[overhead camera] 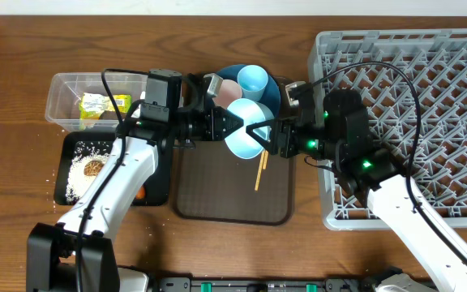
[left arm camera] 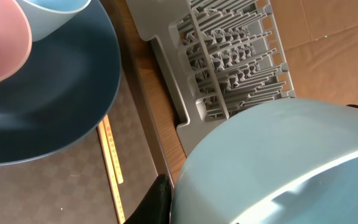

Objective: Sort waste into correct bins and load items into the dishwasher rack
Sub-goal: 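Release the bowl from the left gripper and carry it right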

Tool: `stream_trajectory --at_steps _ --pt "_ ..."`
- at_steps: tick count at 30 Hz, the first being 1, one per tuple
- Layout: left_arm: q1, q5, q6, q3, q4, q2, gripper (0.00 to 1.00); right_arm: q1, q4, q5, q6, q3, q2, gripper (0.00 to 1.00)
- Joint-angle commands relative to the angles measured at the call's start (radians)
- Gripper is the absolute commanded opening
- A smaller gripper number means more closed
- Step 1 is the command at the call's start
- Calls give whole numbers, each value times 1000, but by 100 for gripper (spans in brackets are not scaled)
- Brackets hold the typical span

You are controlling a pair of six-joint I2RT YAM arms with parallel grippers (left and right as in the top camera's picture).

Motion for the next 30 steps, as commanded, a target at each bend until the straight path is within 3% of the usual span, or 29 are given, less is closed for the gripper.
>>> stream_trajectory --at_steps 1,20,24,30 --pt "2 -5 -1 14 5 -11 13 8 0 7 -13 13 2 51" --pt "2 -5 -1 14 5 -11 13 8 -20 29 -31 13 2 45" --pt "2 -5 -1 14 5 -11 28 8 -20 37 -51 13 2 40" --pt "2 -5 -1 14 5 -11 32 8 -23 52 -58 13 2 40"
